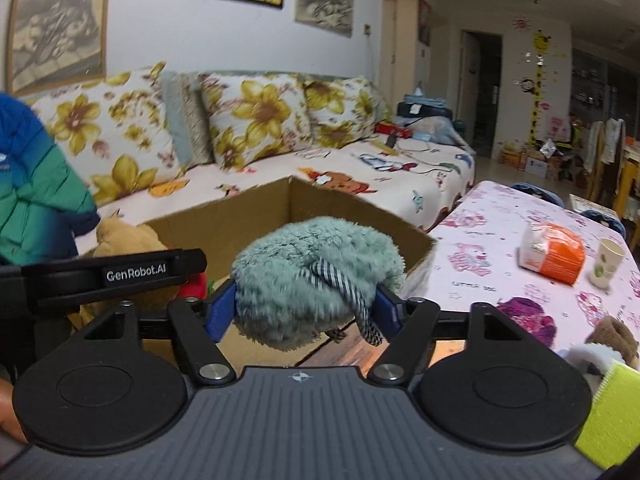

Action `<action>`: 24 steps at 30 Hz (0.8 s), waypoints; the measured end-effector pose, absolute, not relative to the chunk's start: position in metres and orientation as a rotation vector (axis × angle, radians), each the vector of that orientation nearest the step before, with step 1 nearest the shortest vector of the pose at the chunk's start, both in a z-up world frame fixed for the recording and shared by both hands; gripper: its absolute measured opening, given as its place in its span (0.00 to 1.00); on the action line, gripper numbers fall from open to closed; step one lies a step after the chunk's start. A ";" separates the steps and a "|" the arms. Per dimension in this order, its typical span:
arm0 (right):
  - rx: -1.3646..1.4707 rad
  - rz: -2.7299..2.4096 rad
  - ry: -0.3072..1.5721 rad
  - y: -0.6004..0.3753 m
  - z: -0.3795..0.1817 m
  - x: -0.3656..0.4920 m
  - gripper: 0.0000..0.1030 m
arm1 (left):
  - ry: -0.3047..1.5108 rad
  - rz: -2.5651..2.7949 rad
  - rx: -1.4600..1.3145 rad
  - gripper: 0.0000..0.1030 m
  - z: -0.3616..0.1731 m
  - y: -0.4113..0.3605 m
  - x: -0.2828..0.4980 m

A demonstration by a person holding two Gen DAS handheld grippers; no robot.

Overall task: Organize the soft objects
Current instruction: 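Carry both items into the cardboard box and open both grippers, then withdraw both grippers from the box toward the remaining soft items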

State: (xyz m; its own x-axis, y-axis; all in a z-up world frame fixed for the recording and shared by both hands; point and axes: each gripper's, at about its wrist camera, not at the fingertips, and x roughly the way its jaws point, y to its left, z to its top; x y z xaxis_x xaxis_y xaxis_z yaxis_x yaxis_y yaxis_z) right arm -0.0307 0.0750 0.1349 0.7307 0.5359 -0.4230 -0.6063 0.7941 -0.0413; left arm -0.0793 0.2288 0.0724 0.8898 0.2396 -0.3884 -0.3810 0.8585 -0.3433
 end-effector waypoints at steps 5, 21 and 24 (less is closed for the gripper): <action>-0.184 0.625 0.395 0.071 0.136 -0.039 0.98 | 0.329 0.350 -0.426 0.75 0.073 0.232 -0.080; -0.001 0.346 0.418 0.014 0.120 -0.063 1.00 | 0.213 0.266 -0.321 0.99 0.081 0.208 -0.091; 0.037 0.323 0.422 0.007 0.117 -0.068 1.00 | 0.187 0.241 -0.272 0.99 0.083 0.198 -0.093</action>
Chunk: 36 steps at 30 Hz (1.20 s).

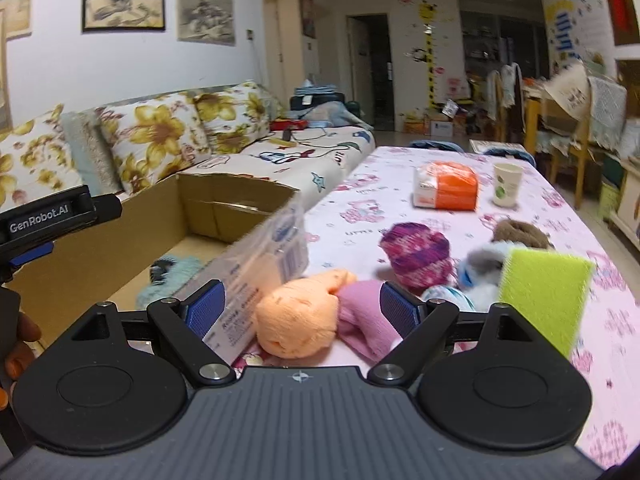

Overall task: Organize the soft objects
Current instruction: 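Withdraw both grippers from the box toward the remaining soft items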

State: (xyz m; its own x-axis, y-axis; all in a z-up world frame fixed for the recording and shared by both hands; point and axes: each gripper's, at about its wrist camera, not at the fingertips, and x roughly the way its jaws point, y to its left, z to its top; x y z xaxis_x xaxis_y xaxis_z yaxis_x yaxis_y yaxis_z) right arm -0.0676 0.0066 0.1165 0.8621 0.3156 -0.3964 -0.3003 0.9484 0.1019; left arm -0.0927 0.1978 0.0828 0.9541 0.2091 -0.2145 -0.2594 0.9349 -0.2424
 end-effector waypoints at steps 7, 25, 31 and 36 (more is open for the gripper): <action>0.059 0.281 0.416 -0.003 0.112 -0.077 1.00 | 0.162 0.194 -0.208 0.99 0.083 0.180 -0.094; 0.094 0.223 0.413 -0.024 0.103 -0.082 1.00 | 0.128 0.105 -0.035 0.99 0.081 0.131 -0.094; 0.106 0.194 0.416 -0.033 0.102 -0.082 1.00 | 0.110 0.054 0.032 0.99 0.080 0.110 -0.095; 0.124 0.165 0.415 -0.042 0.102 -0.080 1.00 | 0.125 0.033 0.046 0.99 0.076 0.099 -0.094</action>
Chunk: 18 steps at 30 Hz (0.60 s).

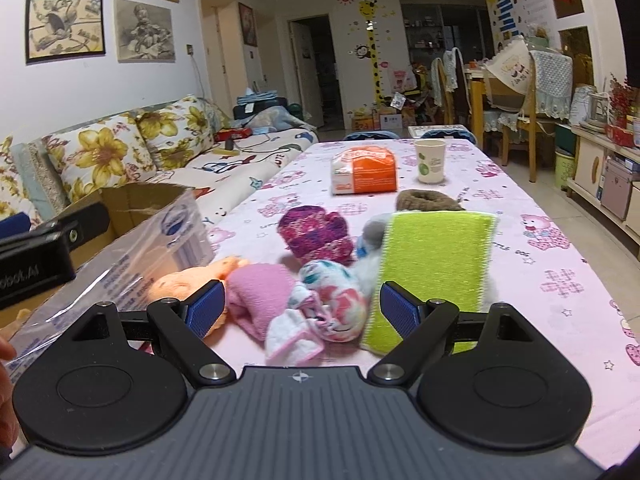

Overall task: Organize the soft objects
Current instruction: 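Withdraw both grippers from the box toward the remaining soft items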

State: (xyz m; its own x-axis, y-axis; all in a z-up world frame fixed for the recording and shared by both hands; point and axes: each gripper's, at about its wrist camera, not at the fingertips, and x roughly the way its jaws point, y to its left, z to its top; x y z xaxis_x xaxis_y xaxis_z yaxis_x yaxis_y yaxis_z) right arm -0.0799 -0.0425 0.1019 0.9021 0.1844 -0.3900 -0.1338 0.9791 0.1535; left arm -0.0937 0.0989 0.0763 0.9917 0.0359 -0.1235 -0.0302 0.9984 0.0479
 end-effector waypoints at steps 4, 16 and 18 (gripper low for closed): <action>0.140 0.143 0.413 -0.048 0.101 -0.078 1.00 | 0.133 0.017 0.069 0.99 0.072 0.087 -0.094; 0.180 0.085 0.414 -0.066 0.096 -0.075 1.00 | 0.181 -0.036 0.129 0.99 0.059 0.059 -0.089; 0.188 0.076 0.414 -0.069 0.095 -0.074 1.00 | 0.193 -0.051 0.135 0.99 0.056 0.053 -0.088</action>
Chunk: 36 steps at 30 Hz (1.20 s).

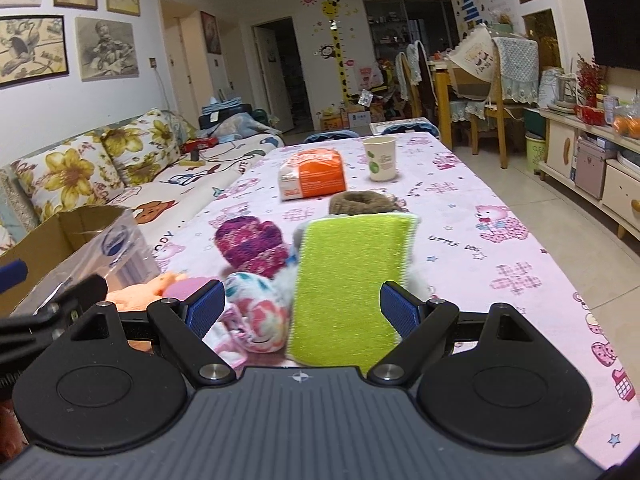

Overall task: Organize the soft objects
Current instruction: 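Withdraw both grippers from the box toward the remaining soft items, then grasp the green sponge with the right gripper while the left grasps the floral sock ball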

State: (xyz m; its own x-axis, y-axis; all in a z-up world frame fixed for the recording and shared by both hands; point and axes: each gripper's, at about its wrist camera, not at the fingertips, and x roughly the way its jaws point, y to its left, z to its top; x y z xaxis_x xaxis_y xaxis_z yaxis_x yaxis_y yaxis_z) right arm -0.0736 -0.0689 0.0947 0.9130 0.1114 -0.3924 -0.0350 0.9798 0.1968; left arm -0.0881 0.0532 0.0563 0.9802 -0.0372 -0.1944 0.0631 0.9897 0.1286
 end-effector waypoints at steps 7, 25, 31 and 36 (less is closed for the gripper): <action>0.211 0.043 0.432 -0.077 0.090 -0.068 1.00 | 0.227 -0.106 0.182 0.99 0.045 0.031 -0.084; 0.298 0.077 0.545 -0.095 0.070 -0.031 1.00 | 0.327 -0.288 0.332 0.99 0.016 -0.016 -0.038; 0.324 0.097 0.564 -0.098 0.063 -0.023 1.00 | 0.363 -0.322 0.356 0.99 0.012 -0.021 -0.027; 0.306 0.108 0.566 -0.098 0.066 -0.021 1.00 | 0.375 -0.330 0.345 0.94 0.012 -0.018 -0.017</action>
State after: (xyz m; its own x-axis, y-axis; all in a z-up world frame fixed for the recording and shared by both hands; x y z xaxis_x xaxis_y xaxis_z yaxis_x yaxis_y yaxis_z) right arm -0.0209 -0.0977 0.0657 0.8396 0.1838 -0.5112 -0.0167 0.9493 0.3138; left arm -0.0167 -0.0177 0.0118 0.8792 -0.2470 -0.4074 0.3725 0.8895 0.2645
